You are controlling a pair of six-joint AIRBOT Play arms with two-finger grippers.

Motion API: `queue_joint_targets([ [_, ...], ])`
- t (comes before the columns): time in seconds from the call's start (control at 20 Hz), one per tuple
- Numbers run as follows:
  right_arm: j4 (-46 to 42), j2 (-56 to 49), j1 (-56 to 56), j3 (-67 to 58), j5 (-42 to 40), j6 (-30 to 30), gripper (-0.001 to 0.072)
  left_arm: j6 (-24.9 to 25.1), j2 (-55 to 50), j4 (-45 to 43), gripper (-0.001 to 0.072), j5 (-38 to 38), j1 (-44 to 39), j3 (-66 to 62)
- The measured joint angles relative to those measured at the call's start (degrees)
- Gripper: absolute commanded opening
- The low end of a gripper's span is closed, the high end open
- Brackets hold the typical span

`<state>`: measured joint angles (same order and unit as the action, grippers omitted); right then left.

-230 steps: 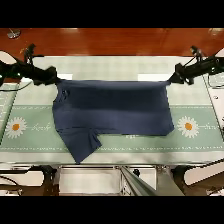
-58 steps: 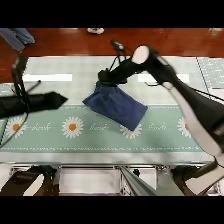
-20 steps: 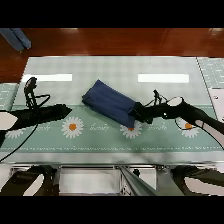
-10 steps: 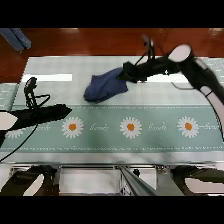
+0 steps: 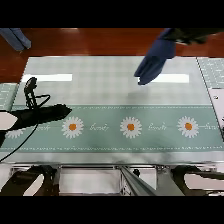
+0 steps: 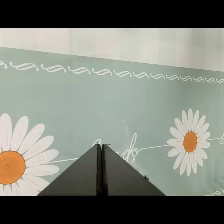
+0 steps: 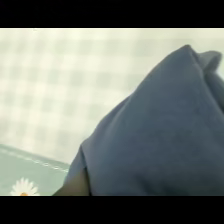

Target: Fold the shirts.

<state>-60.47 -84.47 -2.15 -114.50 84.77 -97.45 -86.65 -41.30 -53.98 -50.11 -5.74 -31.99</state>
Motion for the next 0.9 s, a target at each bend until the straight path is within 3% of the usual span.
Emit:
queue_joint_targets([
  [0.4,-9.09,6.84,-19.61,5.81,17.86,-3.34,0.0021,0.0,0.0,0.0,0.0031,0.17,0.0,0.0],
  [0.7,-19.23,18.78,-31.06,25.51,19.65,-3.34,0.002,0.0,0.0,0.0,0.0031,0.33,0.0,0.0],
  [0.9,-31.69,29.79,-39.54,44.22,17.92,-3.63,0.0022,-0.02,0.0,0.0,0.0031,0.46,0.0,-0.02],
])
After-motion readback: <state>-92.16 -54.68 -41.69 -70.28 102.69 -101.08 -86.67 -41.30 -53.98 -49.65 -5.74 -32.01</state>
